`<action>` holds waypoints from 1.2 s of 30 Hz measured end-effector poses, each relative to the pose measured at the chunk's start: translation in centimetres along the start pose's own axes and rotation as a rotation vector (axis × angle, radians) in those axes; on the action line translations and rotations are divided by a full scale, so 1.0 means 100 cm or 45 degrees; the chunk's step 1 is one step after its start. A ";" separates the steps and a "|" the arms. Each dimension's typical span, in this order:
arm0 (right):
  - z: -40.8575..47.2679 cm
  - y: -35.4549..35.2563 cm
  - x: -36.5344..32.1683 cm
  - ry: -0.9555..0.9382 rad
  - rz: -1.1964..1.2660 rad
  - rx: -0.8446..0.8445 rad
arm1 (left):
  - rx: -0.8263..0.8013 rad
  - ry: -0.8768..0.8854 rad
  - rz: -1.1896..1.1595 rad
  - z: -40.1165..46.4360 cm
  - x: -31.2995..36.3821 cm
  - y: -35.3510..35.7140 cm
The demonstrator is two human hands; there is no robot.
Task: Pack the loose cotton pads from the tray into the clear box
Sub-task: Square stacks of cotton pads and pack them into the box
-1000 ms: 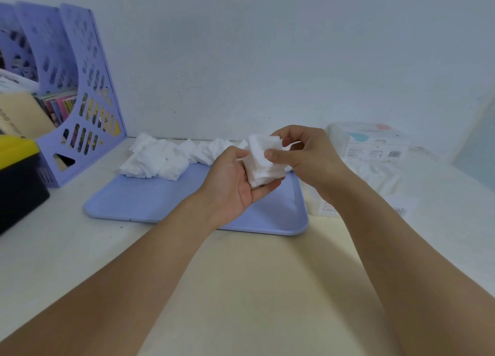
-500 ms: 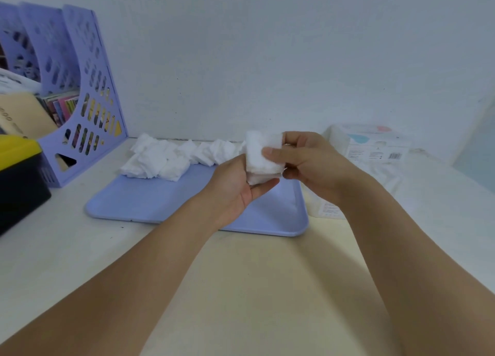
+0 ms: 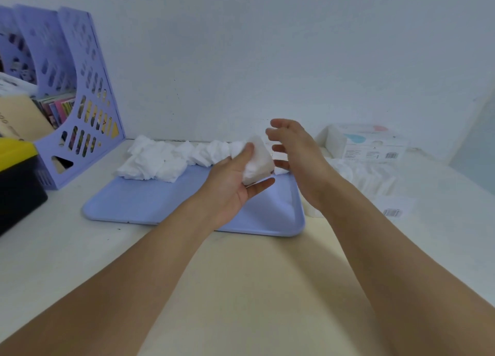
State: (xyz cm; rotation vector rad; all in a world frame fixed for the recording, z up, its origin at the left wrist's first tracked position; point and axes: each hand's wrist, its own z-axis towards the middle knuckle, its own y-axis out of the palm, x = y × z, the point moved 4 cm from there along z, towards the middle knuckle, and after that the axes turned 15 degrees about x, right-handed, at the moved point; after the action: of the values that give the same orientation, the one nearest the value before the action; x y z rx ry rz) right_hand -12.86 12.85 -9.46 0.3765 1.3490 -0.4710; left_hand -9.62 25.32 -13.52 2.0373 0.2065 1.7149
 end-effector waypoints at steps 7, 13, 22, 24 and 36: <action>-0.019 0.028 0.013 0.023 -0.128 -0.158 | -0.186 0.042 0.180 -0.013 -0.003 0.014; -0.003 -0.002 -0.002 -0.151 -0.124 -0.178 | 0.011 0.269 0.443 -0.002 0.006 0.001; 0.000 -0.018 -0.006 -0.125 -0.070 -0.287 | -0.057 0.143 0.201 0.000 0.003 0.002; 0.000 -0.016 -0.004 -0.115 -0.157 -0.274 | -0.049 0.028 0.020 -0.003 0.000 0.007; 0.001 -0.037 -0.016 -0.132 -0.297 -0.414 | 0.130 0.126 0.049 0.008 0.006 0.049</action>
State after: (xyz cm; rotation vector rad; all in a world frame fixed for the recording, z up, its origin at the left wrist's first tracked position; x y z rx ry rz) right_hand -14.94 9.84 -7.79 -0.0735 1.3472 -0.4470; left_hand -9.61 21.02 -10.90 2.0420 0.2943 1.8657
